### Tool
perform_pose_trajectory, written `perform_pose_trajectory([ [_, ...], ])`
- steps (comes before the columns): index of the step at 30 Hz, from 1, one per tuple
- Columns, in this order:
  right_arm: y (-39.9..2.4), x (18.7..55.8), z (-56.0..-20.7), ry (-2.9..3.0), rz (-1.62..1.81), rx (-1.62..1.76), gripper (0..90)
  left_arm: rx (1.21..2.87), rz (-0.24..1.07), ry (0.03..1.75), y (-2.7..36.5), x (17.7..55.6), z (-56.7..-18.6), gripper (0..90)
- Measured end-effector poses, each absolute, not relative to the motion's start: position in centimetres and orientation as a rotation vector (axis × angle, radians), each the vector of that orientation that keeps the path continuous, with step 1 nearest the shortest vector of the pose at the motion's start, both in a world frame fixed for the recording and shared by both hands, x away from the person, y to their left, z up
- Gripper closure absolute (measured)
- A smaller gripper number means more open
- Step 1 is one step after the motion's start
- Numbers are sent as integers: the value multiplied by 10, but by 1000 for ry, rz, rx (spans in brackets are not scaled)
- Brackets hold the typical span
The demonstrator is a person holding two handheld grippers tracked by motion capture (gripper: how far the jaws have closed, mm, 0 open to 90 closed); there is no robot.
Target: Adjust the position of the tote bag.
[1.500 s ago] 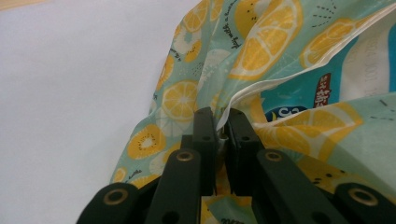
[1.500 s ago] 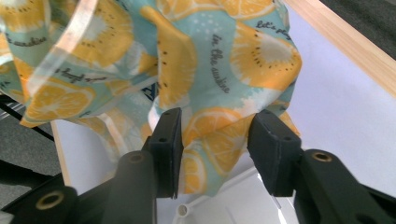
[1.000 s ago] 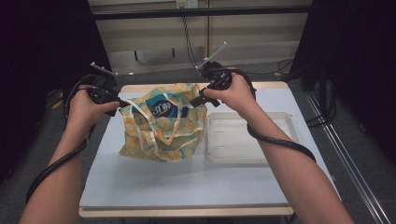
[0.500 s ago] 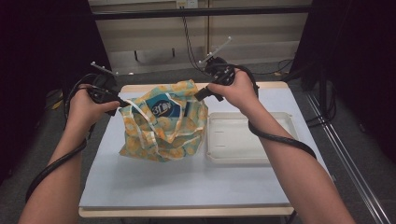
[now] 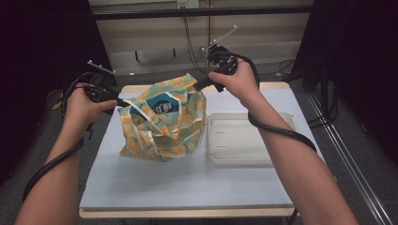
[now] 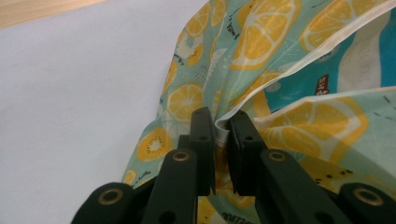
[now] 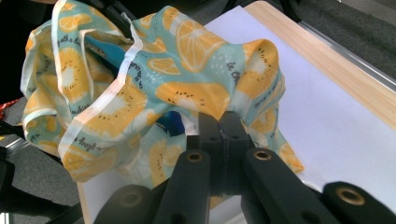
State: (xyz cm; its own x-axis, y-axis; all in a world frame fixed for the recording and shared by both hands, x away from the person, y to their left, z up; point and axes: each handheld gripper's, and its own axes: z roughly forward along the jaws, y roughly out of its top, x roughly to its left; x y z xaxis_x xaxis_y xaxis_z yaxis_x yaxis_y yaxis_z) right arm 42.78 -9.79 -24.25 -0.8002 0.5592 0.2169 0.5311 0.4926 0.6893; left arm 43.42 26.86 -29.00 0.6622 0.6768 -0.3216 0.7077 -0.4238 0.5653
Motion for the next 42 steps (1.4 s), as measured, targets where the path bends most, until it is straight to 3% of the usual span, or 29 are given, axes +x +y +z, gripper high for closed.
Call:
perform_pose_trajectory([
  [14,-88,440,-261,2702,1170,1022,897,2237,-88,1078,271,438,-307,803],
  [36,-98,437,-288,2736,1143,1077,894,2142,-171,1177,270,432,-335,790],
  [41,-100,437,-294,2746,1130,1087,892,2205,-193,1134,275,433,-341,777],
  [42,-101,437,-296,2746,1133,1084,892,2148,-192,1187,271,431,-343,774],
])
